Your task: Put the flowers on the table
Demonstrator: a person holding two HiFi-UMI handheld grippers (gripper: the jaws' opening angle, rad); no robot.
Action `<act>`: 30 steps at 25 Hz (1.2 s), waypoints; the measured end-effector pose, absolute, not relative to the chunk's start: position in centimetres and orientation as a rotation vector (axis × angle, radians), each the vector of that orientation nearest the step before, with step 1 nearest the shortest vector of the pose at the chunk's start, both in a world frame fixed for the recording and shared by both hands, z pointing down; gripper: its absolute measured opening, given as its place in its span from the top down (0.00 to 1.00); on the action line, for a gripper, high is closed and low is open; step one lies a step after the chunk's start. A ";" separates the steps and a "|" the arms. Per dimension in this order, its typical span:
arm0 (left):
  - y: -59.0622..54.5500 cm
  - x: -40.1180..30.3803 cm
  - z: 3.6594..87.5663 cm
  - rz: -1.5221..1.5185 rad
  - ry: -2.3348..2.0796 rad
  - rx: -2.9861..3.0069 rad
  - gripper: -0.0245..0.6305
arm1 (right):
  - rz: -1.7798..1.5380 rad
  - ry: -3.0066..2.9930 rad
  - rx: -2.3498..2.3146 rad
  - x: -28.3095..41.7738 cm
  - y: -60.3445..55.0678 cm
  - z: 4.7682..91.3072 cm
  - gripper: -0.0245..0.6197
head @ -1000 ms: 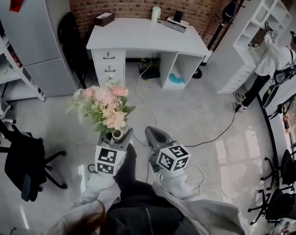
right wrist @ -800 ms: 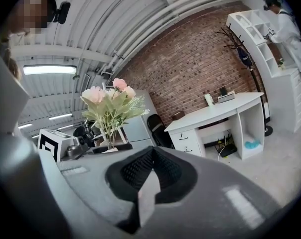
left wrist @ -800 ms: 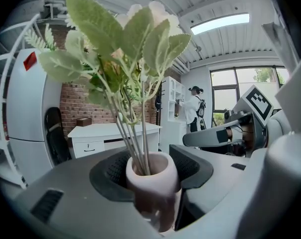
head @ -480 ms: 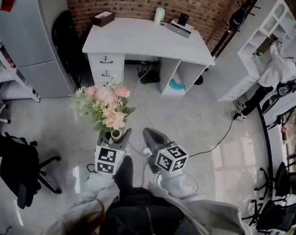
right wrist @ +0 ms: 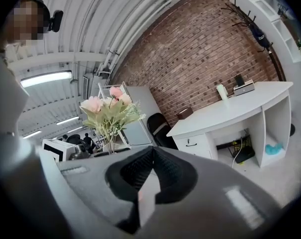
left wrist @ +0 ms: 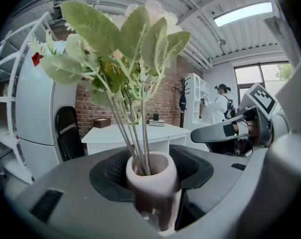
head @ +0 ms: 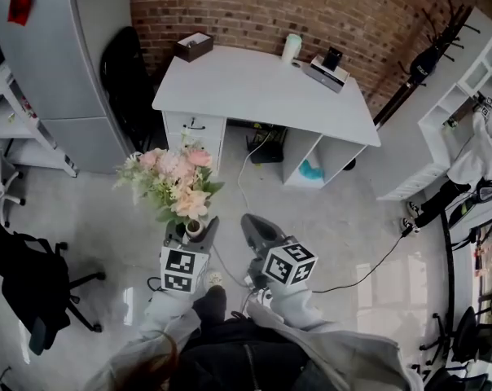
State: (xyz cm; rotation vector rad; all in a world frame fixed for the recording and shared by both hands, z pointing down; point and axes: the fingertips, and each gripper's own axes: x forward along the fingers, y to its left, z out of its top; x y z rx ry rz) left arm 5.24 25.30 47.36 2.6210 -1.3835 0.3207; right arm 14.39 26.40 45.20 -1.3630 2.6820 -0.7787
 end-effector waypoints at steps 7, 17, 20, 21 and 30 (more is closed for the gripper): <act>18.5 3.9 46.6 0.309 -1.450 2.590 0.62 | -0.850 2.701 -1.280 12.6 19.1 45.6 0.96; 11.6 1.5 46.0 0.288 -1.518 2.570 0.62 | -0.785 2.781 -1.218 10.1 11.6 44.8 0.96; 11.3 1.2 46.4 0.318 -1.529 2.554 0.62 | -0.809 2.780 -1.204 10.0 10.8 45.6 0.96; 11.4 1.0 46.5 0.328 -1.536 2.543 0.62 | -0.828 2.774 -1.201 10.0 10.6 45.8 0.96; 12.0 -1.6 47.0 0.351 -1.612 2.497 0.62 | -0.876 2.805 -1.128 7.7 9.4 47.2 0.96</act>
